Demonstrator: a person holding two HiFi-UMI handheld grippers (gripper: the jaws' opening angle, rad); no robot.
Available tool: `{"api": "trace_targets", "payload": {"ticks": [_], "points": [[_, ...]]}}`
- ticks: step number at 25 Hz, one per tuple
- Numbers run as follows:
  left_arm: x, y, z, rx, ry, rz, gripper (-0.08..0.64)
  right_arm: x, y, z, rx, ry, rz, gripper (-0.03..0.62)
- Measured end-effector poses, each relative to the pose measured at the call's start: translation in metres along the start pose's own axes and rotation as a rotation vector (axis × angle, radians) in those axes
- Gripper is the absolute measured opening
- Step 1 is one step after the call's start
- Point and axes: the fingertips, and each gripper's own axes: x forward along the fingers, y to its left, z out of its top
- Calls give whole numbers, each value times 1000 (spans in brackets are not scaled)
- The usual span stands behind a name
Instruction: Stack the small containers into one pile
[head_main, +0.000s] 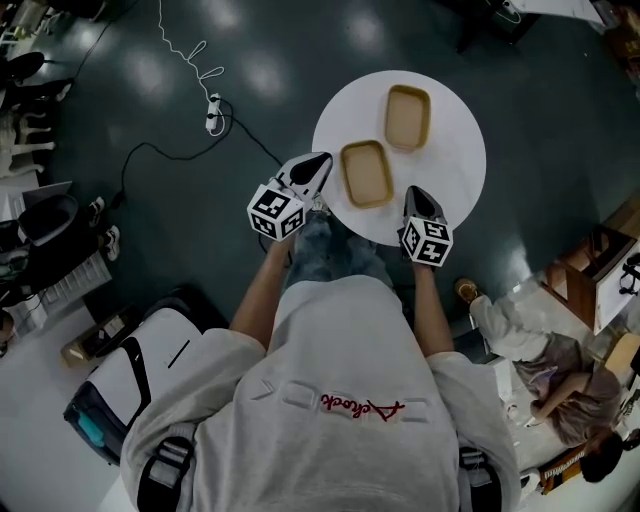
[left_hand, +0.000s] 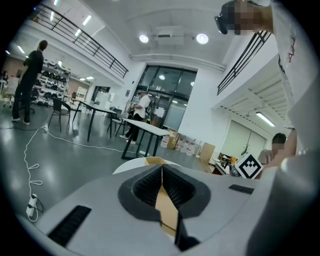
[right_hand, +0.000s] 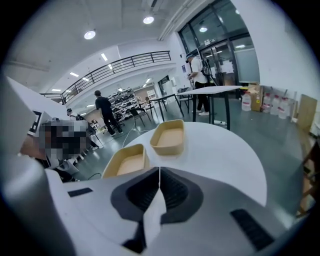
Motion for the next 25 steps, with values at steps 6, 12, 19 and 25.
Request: {"api": "trace_targets", "payload": {"ticks": [6, 12, 19, 25], "points": [[33, -18, 2, 17, 38, -69, 11, -11, -30, -1, 56, -6, -49, 25], [65, -28, 4, 31, 65, -118, 11, -11, -51, -3, 95, 0, -76, 25], [77, -20, -4, 15, 88, -114, 11, 11, -61, 10, 87, 9, -64, 25], [80, -6, -6, 1, 94, -97, 11, 43, -67, 37, 45, 12, -42, 25]]}}
